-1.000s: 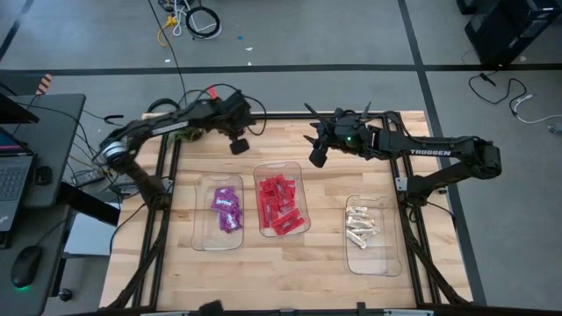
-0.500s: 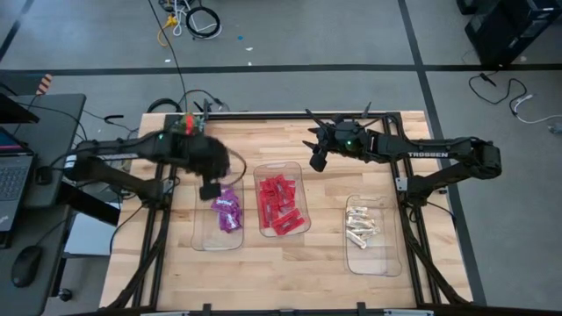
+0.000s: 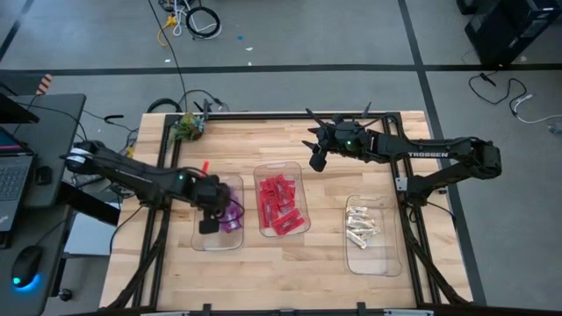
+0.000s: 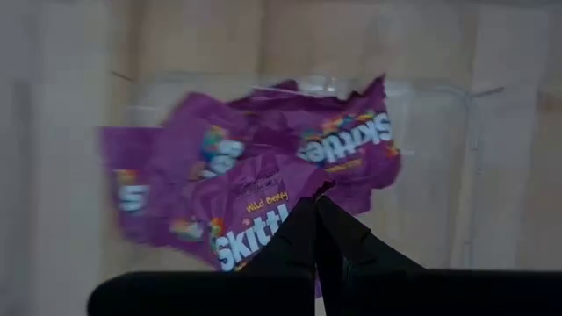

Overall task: Sort candy
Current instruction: Put the violet candy pack into the left transparent bin

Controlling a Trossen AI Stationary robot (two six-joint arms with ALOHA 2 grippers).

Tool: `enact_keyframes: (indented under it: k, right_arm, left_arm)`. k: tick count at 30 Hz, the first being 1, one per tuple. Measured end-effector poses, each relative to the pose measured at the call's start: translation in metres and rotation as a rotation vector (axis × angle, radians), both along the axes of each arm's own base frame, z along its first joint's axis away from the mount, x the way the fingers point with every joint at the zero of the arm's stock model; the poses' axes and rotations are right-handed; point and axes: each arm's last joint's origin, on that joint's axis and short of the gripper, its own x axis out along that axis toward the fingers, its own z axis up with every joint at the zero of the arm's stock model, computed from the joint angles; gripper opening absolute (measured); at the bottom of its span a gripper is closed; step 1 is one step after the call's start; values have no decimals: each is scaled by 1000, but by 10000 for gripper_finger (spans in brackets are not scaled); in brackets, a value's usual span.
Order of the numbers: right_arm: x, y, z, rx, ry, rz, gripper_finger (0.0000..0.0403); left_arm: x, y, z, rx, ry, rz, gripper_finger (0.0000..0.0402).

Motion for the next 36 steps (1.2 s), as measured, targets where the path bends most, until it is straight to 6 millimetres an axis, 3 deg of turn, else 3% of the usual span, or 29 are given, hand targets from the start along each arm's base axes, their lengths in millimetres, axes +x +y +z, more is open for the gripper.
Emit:
enact_keyframes:
  k: [4,11,19,23,26,31,36]
  right_arm:
    - [0,0,0,0,-1,0,195]
    - [0,0,0,0,1,-1,196]
    - [-10,-15,-9,46,101,-72,236]
    - [-23,-33,-17,106,176,-171,265]
    - [-36,-49,-23,160,225,-263,281]
    - [-55,-68,-29,217,291,-376,289]
    - [-59,-82,-45,279,360,-445,285]
  left_arm:
    - [-6,0,-17,-33,40,-8,0]
    - [-4,-3,-16,-125,32,-38,26]
    - [4,-5,4,-154,-22,4,114]
    - [10,-4,14,-87,-105,-27,132]
    - [12,-2,21,-45,-239,-46,118]
    - [10,10,32,-27,-482,-62,58]
    - [-1,25,36,-16,-713,-60,7]
